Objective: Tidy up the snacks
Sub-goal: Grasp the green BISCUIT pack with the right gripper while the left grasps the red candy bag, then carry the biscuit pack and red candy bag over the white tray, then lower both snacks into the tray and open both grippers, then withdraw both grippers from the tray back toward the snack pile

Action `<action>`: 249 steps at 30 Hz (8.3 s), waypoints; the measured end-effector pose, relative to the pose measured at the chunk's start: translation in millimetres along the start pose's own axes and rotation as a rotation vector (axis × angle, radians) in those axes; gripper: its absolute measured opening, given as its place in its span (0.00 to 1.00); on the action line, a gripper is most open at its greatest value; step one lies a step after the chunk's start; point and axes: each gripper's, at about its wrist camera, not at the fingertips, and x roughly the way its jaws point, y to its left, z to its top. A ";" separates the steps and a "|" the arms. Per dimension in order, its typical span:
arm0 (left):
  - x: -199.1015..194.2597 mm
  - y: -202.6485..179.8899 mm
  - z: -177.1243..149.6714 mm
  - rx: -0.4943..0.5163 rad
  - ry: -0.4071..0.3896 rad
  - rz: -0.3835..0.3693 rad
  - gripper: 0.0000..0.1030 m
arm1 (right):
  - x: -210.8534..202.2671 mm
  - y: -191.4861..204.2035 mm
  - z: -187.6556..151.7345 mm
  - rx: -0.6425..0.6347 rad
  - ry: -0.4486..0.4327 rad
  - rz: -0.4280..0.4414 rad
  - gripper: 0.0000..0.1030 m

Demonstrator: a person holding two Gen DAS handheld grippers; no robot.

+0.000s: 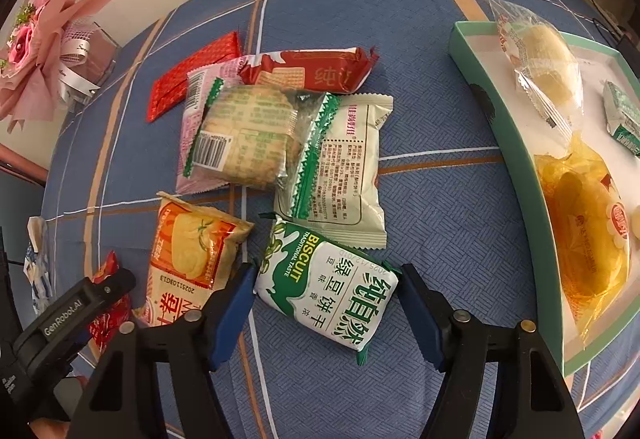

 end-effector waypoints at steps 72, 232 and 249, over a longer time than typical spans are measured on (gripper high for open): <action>-107.5 -318.4 -129.7 0.632 -0.238 -0.235 0.55 | -125.2 -252.5 33.1 0.375 -0.172 -0.044 0.71; -56.5 -83.8 -10.9 0.183 -0.181 -0.038 0.97 | -49.1 -43.8 8.7 -0.038 -0.163 0.038 1.00; -30.5 -110.9 -31.9 0.316 -0.045 -0.025 0.79 | -37.1 -57.8 25.2 0.038 -0.156 0.088 0.88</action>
